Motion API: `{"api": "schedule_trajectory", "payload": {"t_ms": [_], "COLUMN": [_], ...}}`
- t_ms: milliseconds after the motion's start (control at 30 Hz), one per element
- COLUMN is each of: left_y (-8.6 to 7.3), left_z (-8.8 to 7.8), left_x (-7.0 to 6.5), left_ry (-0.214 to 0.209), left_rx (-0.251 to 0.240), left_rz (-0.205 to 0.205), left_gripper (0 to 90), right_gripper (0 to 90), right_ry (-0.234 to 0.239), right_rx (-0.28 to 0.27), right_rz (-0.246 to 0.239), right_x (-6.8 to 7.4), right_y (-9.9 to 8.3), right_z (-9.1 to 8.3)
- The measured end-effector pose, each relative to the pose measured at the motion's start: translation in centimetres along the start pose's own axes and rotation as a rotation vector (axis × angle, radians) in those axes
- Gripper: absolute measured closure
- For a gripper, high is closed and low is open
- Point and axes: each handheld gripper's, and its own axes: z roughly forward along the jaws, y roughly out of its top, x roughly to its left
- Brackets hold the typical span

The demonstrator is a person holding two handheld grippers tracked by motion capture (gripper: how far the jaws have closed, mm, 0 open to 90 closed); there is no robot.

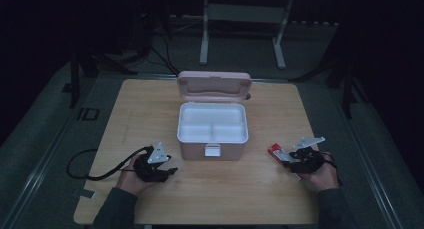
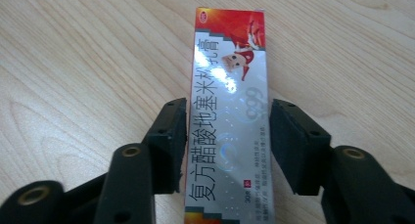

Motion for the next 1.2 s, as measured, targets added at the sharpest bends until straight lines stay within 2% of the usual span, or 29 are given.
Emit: {"api": "schedule_trajectory", "payload": {"t_ms": [67,167,333,367,600,767,867,967,1000,1067,1167,1200], "left_y": [0.0,0.0,0.0,0.0,0.2,1.3,2.3,3.3,3.3,4.5,5.9,6.4], "left_z": [0.0,-0.1,-0.2,-0.3,-0.3,-1.3,-2.5,-3.9,-3.9,-5.0,-5.6,-5.7], "left_x": [0.1,0.2,0.2,0.4,0.7,1.3,1.9,2.6,2.6,3.3,3.7,3.9], "left_ry": [0.003,0.009,0.013,0.021,0.028,0.05,0.05,0.063,0.063,0.075,0.075,0.062], "left_rx": [-0.004,-0.008,-0.011,-0.015,-0.023,-0.036,-0.072,-0.122,-0.122,-0.17,-0.201,-0.213], "left_rz": [-0.001,-0.001,-0.004,-0.006,-0.016,-0.02,-0.03,-0.063,-0.063,-0.087,-0.108,-0.121], "left_gripper": [49.1,49.1,49.0,48.9,48.4,48.3,48.3,48.1,47.7,47.1,45.0,44.2], "right_gripper": [45.5,42.6,42.4,42.8,44.5,44.8,43.6,42.9,42.6,41.9,41.0,40.8], "right_ry": [0.002,-0.004,-0.006,0.0,0.026,0.04,0.053,0.072,0.08,0.098,0.104,0.115], "right_rx": [-0.004,-0.039,-0.074,-0.102,-0.17,-0.212,-0.245,-0.285,-0.3,-0.325,-0.337,-0.342], "right_rz": [0.002,-0.001,-0.025,-0.043,-0.102,-0.137,-0.14,-0.129,-0.124,-0.106,-0.092,-0.084], "right_x": [0.1,0.4,0.8,1.2,3.0,4.4,5.0,5.3,5.4,5.4,5.6,5.7], "right_y": [0.1,0.6,1.7,2.4,5.2,7.7,9.2,10.5,10.9,11.6,12.5,12.7], "right_z": [0.0,-0.6,-1.4,-1.9,-2.6,-3.0,-3.2,-3.5,-3.6,-3.6,-3.4,-3.3]}}
